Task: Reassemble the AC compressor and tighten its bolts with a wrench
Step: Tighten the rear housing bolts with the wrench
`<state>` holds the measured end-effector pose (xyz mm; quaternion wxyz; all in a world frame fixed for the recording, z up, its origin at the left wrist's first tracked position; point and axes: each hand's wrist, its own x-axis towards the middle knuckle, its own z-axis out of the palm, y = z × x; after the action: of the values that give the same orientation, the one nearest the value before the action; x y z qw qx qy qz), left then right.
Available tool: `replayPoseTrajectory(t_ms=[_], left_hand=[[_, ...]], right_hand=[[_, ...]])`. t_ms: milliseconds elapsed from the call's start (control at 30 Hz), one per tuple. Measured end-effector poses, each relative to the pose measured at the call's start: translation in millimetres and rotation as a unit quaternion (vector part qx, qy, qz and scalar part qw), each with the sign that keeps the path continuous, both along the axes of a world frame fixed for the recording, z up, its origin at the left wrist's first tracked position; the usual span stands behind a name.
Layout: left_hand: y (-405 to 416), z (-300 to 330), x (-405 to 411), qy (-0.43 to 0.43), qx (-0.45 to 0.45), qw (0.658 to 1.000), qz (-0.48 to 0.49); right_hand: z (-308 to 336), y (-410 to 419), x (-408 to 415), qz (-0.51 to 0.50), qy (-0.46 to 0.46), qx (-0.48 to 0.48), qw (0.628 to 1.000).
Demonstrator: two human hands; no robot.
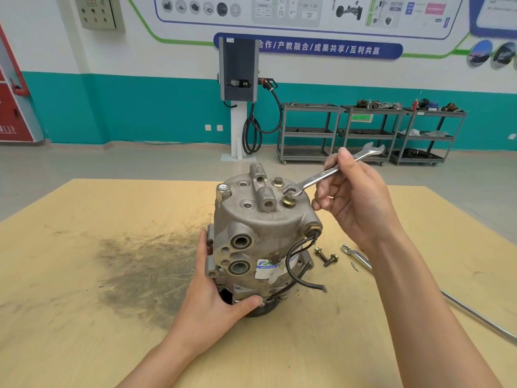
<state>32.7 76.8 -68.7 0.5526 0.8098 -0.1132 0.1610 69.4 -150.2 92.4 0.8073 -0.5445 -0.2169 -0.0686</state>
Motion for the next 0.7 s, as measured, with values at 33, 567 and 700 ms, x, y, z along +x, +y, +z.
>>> replayPoseTrajectory(t_ms=[33,567,700], left_hand=[[0,0,1,0.001,-0.003,1.0,-0.001],[-2,12,-5,0.012,-0.081,0.996,-0.033],[-2,12,-6,0.01,-0.069,0.997,-0.026]], right_hand=[[-1,0,1,0.002,0.001,0.001,1.0],[-5,-1,6,0.013,0.048,0.03,0.998],[-6,3,6,0.041,0.057,0.03,0.997]])
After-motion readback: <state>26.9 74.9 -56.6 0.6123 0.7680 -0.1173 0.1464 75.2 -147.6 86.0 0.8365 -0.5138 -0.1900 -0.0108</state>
